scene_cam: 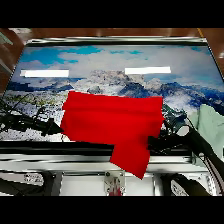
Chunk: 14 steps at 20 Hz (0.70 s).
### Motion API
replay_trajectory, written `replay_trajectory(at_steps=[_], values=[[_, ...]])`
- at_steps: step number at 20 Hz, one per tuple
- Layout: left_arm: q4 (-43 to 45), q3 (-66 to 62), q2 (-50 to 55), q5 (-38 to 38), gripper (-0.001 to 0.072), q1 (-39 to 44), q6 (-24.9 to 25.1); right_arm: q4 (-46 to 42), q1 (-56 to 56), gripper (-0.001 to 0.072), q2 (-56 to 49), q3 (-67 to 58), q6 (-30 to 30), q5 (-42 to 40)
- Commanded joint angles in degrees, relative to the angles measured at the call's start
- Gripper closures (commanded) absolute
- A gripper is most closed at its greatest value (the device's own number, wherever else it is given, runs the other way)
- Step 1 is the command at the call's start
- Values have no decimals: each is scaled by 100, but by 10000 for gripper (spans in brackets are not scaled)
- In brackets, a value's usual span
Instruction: Fold the shirts.
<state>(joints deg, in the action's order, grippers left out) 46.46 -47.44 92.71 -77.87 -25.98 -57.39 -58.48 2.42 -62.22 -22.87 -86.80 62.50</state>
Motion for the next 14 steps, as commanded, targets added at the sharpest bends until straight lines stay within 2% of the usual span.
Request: replay_trajectory(at_steps=[1,4,7,9,11,14], values=[[-85,-111,-83,188,672,-4,170,-31,-109,652,212,-59,20,-42],[-446,-455,-428,544,672,7,227,-9,-109,652,699,-501,-24,-188],[-887,-1008,-442,570,672,229,229,33,-109,652,704,-1333,-507,-645],[-1296,-1381,-413,800,672,540,227,24,-109,653,422,-1963,-535,-922],[-1508,-1805,-400,1364,672,940,166,11,-109,652,-87,-2662,-555,-1104],[-1517,-2457,-223,2310,671,1388,-374,-155,-103,652,-1036,-3694,-557,-1281]])
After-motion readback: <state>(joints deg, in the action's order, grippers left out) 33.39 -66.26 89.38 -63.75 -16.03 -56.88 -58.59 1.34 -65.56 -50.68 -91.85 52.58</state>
